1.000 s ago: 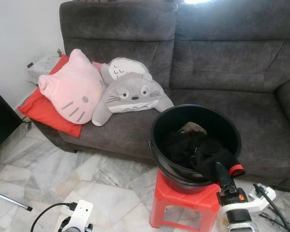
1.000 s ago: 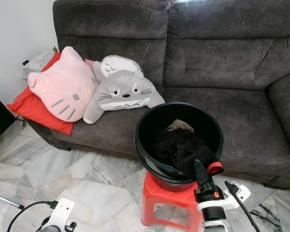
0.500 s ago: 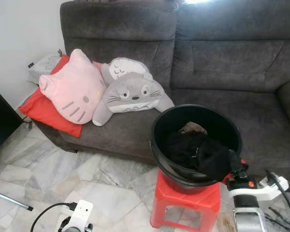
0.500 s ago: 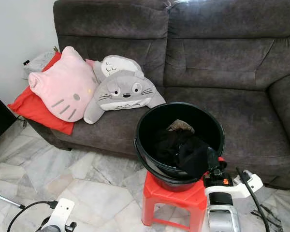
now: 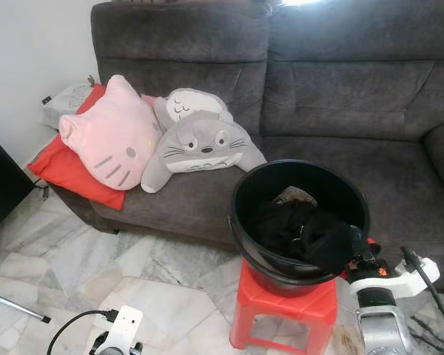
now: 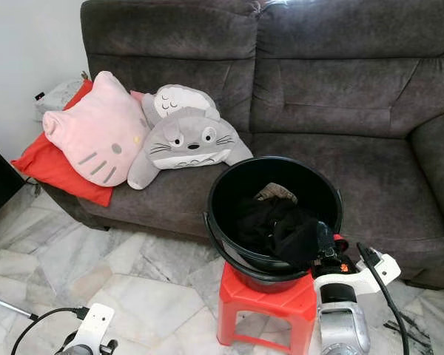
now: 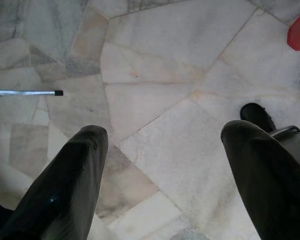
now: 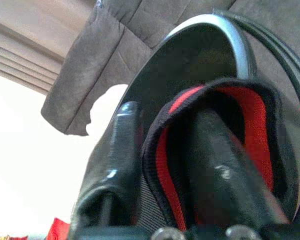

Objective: Hang hanger

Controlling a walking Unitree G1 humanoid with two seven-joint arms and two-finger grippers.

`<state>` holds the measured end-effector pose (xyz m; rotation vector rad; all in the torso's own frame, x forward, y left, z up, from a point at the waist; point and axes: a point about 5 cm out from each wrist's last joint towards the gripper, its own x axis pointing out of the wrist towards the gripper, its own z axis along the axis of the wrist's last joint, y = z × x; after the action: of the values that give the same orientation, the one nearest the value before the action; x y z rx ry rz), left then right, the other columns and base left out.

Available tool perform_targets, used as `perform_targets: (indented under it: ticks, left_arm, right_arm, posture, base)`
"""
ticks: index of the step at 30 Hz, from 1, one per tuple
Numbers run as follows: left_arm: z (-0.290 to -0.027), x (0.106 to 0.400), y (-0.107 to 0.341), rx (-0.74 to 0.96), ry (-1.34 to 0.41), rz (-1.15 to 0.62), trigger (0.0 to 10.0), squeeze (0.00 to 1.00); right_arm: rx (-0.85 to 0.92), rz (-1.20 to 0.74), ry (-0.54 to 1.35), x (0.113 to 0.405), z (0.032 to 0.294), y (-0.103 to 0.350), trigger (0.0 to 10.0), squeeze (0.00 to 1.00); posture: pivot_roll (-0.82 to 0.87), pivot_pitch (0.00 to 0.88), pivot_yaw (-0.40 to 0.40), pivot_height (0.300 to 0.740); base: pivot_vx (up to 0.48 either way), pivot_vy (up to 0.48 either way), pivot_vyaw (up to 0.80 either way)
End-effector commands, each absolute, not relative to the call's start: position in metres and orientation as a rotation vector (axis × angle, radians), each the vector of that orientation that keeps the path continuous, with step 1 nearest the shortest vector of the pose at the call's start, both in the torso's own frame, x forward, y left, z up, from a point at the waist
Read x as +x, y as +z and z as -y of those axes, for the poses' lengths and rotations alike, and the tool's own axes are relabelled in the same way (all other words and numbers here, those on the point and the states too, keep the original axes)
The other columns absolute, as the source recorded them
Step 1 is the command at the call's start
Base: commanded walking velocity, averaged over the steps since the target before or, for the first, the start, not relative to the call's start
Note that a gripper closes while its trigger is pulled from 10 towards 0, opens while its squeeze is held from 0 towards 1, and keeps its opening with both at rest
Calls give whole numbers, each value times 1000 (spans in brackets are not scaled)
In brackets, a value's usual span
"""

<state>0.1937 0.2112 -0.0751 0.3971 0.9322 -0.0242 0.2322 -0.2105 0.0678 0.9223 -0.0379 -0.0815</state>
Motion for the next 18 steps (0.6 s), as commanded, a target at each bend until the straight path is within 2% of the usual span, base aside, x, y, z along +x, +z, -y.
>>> perform_targets:
  ticks: [1, 18]
  left_arm:
    - [-216, 194, -74, 408, -25, -938, 10000, 0]
    - [-216, 194, -74, 400, -35, -945, 10000, 0]
  right_arm:
    - [915, 25, -62, 236, 205, 71, 0, 0]
    - [872, -7, -44, 240, 200, 76, 0, 0]
  posture:
    - [-277, 0, 132, 740]
    - [-275, 0, 133, 740]
  base:
    - [0, 0, 0]
    - [0, 0, 0]
